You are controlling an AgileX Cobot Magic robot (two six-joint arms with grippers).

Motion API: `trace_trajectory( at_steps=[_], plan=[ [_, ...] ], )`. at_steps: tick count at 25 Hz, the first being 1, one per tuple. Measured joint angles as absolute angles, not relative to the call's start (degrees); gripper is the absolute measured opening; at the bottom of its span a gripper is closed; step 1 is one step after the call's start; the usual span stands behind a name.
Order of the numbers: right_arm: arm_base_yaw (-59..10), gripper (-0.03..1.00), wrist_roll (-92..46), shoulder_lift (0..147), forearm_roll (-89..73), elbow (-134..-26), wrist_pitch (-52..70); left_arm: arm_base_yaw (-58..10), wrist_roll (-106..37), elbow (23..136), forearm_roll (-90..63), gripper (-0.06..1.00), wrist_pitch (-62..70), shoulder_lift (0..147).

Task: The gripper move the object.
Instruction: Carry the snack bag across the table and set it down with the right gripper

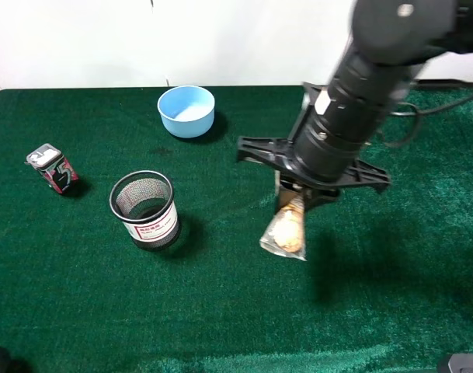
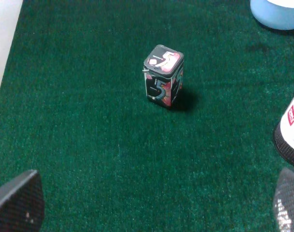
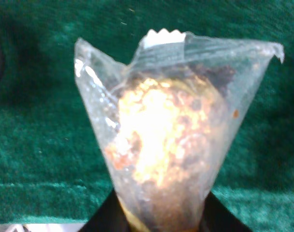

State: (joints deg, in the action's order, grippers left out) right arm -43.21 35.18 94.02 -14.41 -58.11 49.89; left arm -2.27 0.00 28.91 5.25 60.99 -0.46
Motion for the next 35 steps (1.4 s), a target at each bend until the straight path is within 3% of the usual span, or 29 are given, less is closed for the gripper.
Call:
trace_trajectory(
  at_steps=[9, 19, 35],
  plan=[
    [-46.56, 0.13, 31.94, 100.97, -14.00, -65.35, 48.38, -2.27, 0.00, 28.91, 5.25, 0.96, 60.99, -0.46],
    [-50.18, 0.13, 30.27, 104.00, -14.26, -65.76, 43.20, -2.27, 0.00, 28.91, 5.25, 0.96, 60.99, -0.46],
    [-50.42, 0.13, 22.38, 109.42, -19.29, -65.76, 34.45, -2.27, 0.00, 28.91, 5.25, 0.96, 60.99, -0.46]
  ],
)
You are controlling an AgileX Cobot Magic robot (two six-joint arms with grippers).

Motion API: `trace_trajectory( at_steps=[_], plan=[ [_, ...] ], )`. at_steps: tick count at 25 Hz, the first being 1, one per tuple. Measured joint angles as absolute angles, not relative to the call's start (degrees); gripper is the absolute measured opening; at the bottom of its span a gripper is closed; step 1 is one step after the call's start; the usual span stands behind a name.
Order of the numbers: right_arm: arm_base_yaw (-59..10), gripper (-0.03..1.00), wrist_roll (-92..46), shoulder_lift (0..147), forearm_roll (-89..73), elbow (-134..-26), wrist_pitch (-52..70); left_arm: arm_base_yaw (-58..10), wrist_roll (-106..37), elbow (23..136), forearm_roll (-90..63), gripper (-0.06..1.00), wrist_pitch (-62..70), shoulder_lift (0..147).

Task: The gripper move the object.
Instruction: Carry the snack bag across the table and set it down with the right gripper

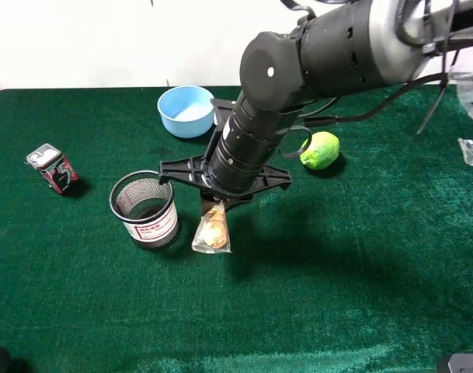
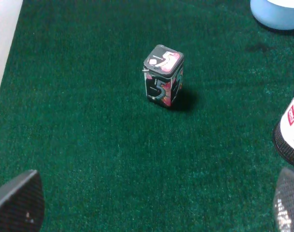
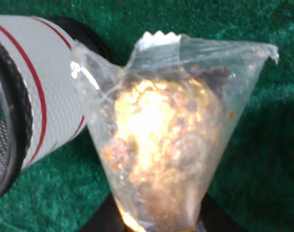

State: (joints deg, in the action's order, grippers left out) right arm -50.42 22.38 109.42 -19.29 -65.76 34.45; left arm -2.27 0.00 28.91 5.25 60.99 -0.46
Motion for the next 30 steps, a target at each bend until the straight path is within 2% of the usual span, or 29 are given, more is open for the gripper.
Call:
trace_trajectory(
  at_steps=[21, 23, 28, 30],
  plan=[
    [-50.42, 0.14, 21.68, 111.18, -19.76, -65.76, 32.83, -2.27, -0.31, 28.91, 5.25, 0.96, 60.99, -0.46],
    [-50.42, 0.22, 21.68, 111.18, -19.76, -65.76, 32.83, -2.27, -0.31, 28.91, 5.25, 0.96, 60.99, -0.46],
    [-50.42, 0.61, 21.68, 111.18, -19.62, -65.80, 32.92, -2.27, -0.31, 28.91, 5.25, 0.96, 60.99, -0.46],
    [-50.42, 0.66, 21.68, 111.18, -18.94, -65.80, 33.05, -2.27, -0.31, 28.91, 5.25, 0.96, 60.99, -0.46]
  ],
)
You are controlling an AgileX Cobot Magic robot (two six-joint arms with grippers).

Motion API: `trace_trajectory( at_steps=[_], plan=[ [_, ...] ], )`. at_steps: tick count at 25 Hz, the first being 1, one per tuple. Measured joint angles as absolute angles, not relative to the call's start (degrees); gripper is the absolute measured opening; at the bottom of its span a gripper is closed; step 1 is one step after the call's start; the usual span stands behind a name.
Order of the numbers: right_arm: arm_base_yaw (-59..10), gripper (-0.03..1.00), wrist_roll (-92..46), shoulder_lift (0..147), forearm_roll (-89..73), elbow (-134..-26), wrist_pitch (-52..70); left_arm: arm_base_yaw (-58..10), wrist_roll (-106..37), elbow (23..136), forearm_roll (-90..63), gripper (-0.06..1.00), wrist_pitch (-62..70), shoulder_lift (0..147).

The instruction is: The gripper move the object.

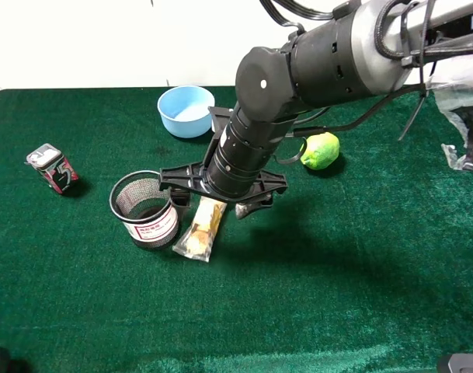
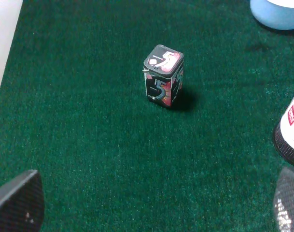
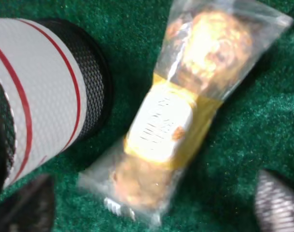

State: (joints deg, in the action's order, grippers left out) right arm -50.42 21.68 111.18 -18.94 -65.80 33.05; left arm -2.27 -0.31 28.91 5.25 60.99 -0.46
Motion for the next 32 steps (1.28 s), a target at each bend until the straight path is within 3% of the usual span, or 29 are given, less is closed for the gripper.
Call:
trace_trajectory(
  at_steps=[11, 32],
  plan=[
    [-50.42, 0.69, 21.68, 110.23, -17.87, -65.80, 35.52, -2.27, -0.31, 28.91, 5.25, 0.96, 60.99, -0.46],
    [-50.42, 0.69, 21.68, 93.21, -10.77, -65.80, 55.81, -2.27, -0.31, 28.91, 5.25, 0.96, 60.99, -0.46]
  ],
)
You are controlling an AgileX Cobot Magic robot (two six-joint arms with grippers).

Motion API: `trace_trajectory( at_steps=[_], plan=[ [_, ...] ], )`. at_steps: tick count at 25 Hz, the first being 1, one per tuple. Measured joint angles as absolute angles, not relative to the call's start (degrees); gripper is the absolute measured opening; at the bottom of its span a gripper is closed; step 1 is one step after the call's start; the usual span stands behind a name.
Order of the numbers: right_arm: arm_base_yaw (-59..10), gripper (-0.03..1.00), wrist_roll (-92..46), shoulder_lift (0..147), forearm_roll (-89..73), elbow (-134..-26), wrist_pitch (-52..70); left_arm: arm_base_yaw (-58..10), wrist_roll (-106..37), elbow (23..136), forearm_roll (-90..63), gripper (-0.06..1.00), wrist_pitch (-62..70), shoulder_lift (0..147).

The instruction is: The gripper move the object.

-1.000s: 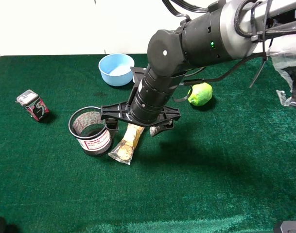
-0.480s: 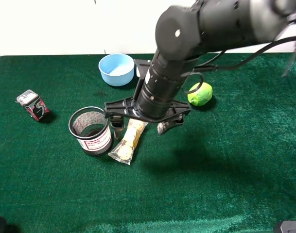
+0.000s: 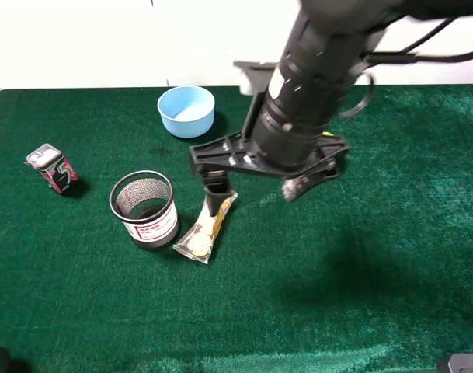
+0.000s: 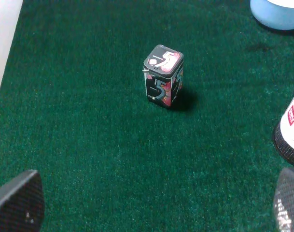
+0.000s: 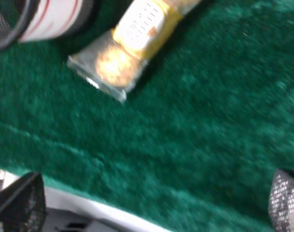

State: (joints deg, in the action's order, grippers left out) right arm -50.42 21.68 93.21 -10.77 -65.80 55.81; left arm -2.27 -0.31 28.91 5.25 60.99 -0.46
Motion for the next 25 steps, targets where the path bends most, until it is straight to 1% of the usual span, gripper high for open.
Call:
trace_trajectory(
  at_steps=[13, 25],
  plan=[
    [-50.42, 0.69, 20.25, 76.98, 1.64, -65.80, 68.80, -2.27, -0.31, 28.91, 5.25, 0.96, 60.99, -0.46],
    [-50.42, 0.69, 13.46, 63.70, 5.04, -65.80, 69.66, -2.27, -0.31, 28.91, 5.25, 0.96, 60.99, -0.46]
  ],
)
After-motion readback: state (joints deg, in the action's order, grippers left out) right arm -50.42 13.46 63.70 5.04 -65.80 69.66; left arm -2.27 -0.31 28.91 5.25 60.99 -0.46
